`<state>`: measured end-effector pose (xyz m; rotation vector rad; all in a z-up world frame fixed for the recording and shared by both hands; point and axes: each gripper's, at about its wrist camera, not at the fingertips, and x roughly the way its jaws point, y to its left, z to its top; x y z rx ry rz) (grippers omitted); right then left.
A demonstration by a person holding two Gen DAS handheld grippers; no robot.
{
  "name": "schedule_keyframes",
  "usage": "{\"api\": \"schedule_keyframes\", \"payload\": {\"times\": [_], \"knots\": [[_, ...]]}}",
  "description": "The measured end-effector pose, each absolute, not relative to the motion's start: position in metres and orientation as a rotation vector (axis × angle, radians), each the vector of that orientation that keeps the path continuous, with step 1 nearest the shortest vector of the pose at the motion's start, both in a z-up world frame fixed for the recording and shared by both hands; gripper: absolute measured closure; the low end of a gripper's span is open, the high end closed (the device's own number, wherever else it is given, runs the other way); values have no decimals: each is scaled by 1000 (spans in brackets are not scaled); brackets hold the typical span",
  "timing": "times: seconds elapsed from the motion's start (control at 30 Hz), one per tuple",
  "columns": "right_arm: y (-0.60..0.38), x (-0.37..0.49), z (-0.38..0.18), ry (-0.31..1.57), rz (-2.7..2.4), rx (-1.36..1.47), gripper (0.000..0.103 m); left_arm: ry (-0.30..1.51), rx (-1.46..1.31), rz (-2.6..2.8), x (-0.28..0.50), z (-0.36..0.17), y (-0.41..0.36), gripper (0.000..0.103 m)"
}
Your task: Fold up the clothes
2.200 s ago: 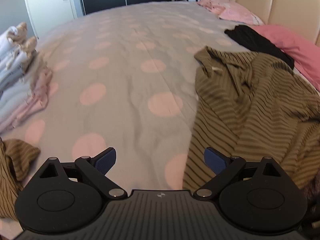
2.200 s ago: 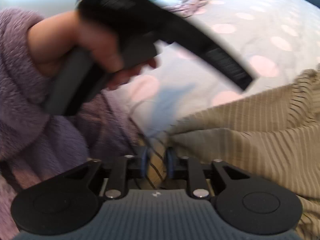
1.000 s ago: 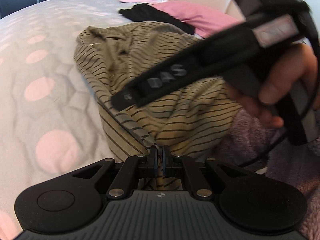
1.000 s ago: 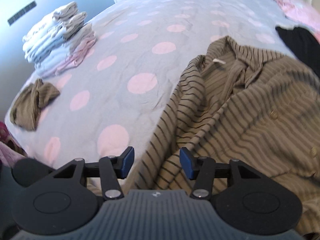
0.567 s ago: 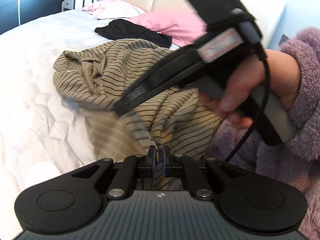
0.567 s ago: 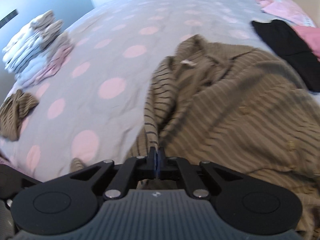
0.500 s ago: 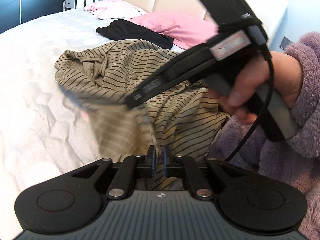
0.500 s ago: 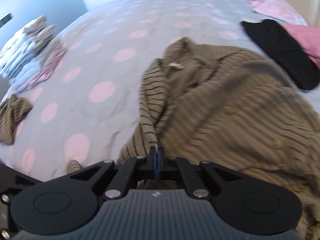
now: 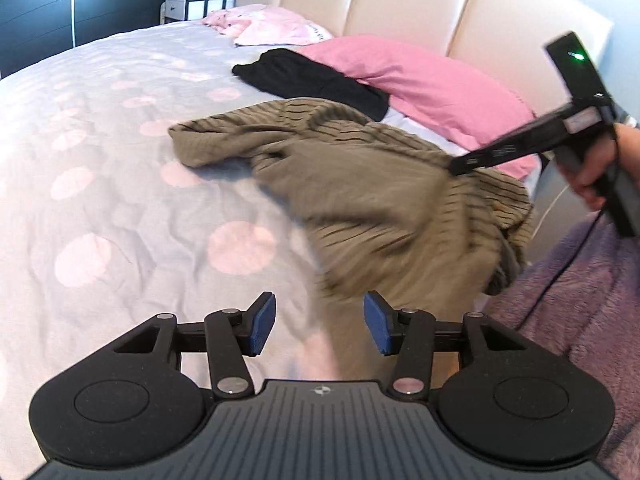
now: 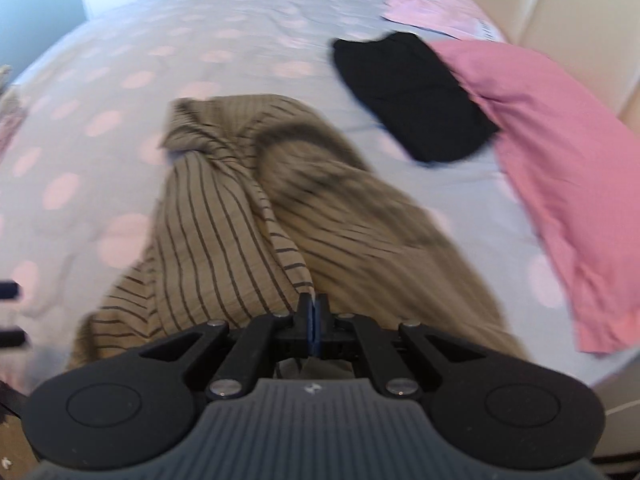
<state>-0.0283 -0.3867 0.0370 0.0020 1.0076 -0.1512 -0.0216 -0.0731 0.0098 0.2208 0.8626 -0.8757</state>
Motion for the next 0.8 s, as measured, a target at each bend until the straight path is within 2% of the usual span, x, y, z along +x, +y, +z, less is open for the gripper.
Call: {"api": "schedule_keyframes", "payload": {"times": [0.27, 0.37, 0.5, 0.6, 0.8], "knots": [[-453, -44, 30, 1080, -288, -6, 102, 872, 322, -805, 10, 10, -88, 56], [-455, -44, 32, 1048, -279, 4, 101, 835, 394, -791, 23, 7, -98, 52], [-458, -45, 34, 1007, -268, 16, 95, 813, 458, -775, 47, 1, -110, 51], [-456, -45, 43, 947, -252, 16, 83, 818, 457, -765, 71, 2, -123, 51], [-447, -26, 39, 926, -141, -23, 82, 813, 544, -787, 118, -3, -162, 51]]}}
